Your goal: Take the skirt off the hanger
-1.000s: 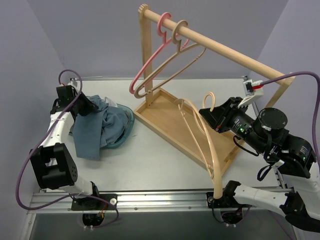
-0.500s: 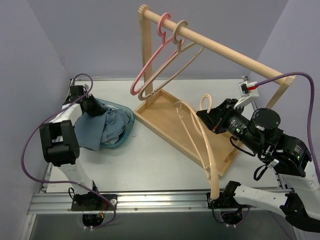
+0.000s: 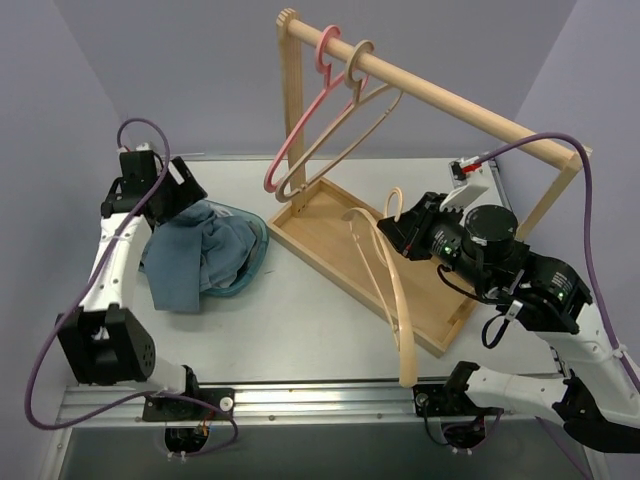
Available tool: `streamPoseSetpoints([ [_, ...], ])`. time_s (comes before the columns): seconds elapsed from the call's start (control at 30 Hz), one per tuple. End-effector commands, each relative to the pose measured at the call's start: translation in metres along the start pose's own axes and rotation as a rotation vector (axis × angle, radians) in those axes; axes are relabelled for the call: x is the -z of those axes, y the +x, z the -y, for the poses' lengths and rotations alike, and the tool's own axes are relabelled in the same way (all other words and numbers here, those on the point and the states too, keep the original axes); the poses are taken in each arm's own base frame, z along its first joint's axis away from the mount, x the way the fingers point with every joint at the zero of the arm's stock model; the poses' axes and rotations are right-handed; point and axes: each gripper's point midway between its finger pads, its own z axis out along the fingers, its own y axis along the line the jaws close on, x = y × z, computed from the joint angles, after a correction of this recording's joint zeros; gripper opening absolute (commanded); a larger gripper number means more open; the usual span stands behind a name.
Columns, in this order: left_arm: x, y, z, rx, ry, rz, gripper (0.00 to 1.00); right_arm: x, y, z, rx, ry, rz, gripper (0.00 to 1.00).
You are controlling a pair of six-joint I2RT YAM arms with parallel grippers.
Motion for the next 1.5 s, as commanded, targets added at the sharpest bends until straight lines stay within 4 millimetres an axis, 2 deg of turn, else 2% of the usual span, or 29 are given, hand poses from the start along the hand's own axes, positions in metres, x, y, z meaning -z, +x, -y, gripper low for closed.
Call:
streamPoseSetpoints([
  [0.0,0.090,-0.054,0.051,-0.041,0.040,0.270,0.94,-0.010,-0.011,0.011,-0.032,0.088,0.055,0.00],
  [0.03,0.127,-0.063,0.083,-0.069,0.117,0.360,0.94,-0.011,-0.010,0.014,-0.033,0.106,0.054,0.00],
  [0.1,0.166,-0.064,0.118,-0.110,0.217,0.430,0.94,-0.017,-0.008,0.020,-0.041,0.152,0.049,0.00],
  [0.13,0.196,-0.053,0.151,-0.147,0.335,0.452,0.94,-0.019,-0.009,0.024,-0.046,0.178,0.059,0.00],
  [0.2,0.239,-0.048,0.191,-0.196,0.500,0.496,0.94,-0.023,-0.009,0.032,-0.061,0.229,0.063,0.00],
  [0.23,0.257,-0.038,0.207,-0.237,0.587,0.489,0.94,-0.024,-0.011,0.035,-0.064,0.253,0.075,0.00],
  [0.27,0.276,-0.015,0.230,-0.285,0.695,0.447,0.95,-0.027,-0.010,0.037,-0.068,0.272,0.075,0.00],
  [0.3,0.298,-0.004,0.247,-0.341,0.804,0.434,0.96,-0.026,-0.011,0.041,-0.083,0.293,0.083,0.00],
  [0.33,0.310,0.009,0.258,-0.376,0.872,0.406,0.97,-0.027,-0.012,0.044,-0.086,0.309,0.089,0.00],
  [0.37,0.327,0.032,0.272,-0.419,0.957,0.360,0.98,-0.028,-0.014,0.047,-0.090,0.328,0.105,0.00],
  [0.4,0.342,0.043,0.276,-0.467,1.011,0.344,1.00,-0.028,-0.014,0.049,-0.094,0.340,0.112,0.00],
  [0.43,0.349,0.061,0.283,-0.512,1.056,0.301,1.00,-0.028,-0.016,0.052,-0.102,0.355,0.122,0.00],
  [0.47,0.364,0.087,0.291,-0.560,1.125,0.242,1.00,-0.028,-0.017,0.056,-0.098,0.380,0.132,0.00],
  [0.5,0.374,0.099,0.291,-0.605,1.144,0.206,1.00,-0.028,-0.017,0.059,-0.094,0.392,0.132,0.00],
  [0.57,0.373,0.134,0.299,-0.692,1.139,0.128,1.00,-0.031,-0.016,0.062,-0.094,0.411,0.131,0.00],
  [0.6,0.382,0.164,0.294,-0.779,1.145,0.072,1.00,-0.031,-0.017,0.063,-0.093,0.417,0.134,0.00],
  [0.67,0.372,0.176,0.297,-0.814,1.040,0.088,0.98,-0.031,-0.017,0.065,-0.101,0.427,0.140,0.00],
  [0.8,0.362,0.221,0.287,-0.915,0.939,0.034,0.96,-0.028,-0.023,0.067,-0.119,0.432,0.160,0.00],
  [0.87,0.353,0.223,0.281,-0.924,0.859,0.055,0.95,-0.026,-0.025,0.066,-0.122,0.429,0.163,0.00],
  [0.93,0.352,0.239,0.279,-0.934,0.844,0.035,0.95,-0.025,-0.026,0.065,-0.126,0.426,0.163,0.00],
  [1.1,0.326,0.244,0.268,-0.952,0.649,0.081,0.94,-0.022,-0.026,0.063,-0.137,0.411,0.164,0.00],
  [1.13,0.318,0.251,0.269,-0.971,0.623,0.077,0.94,-0.022,-0.027,0.063,-0.142,0.408,0.165,0.00],
  [1.23,0.308,0.259,0.266,-1.003,0.572,0.069,0.98,-0.016,-0.029,0.062,-0.156,0.393,0.171,0.00],
  [1.27,0.307,0.260,0.266,-1.007,0.567,0.065,0.96,-0.014,-0.029,0.061,-0.162,0.390,0.174,0.00],
  [1.3,0.305,0.262,0.266,-1.012,0.566,0.058,0.88,-0.013,-0.030,0.061,-0.164,0.387,0.177,0.00],
  [1.33,0.304,0.266,0.265,-1.018,0.574,0.038,0.64,-0.009,-0.032,0.061,-0.170,0.380,0.184,0.00],
  [1.4,0.303,0.261,0.265,-0.984,0.591,0.027,0.43,-0.007,-0.033,0.059,-0.177,0.368,0.189,0.00],
  [1.43,0.300,0.268,0.262,-0.992,0.599,-0.003,0.30,-0.006,-0.035,0.059,-0.176,0.365,0.192,0.00],
  [1.47,0.298,0.267,0.262,-0.978,0.609,-0.013,0.21,-0.005,-0.035,0.058,-0.170,0.360,0.192,0.00],
])
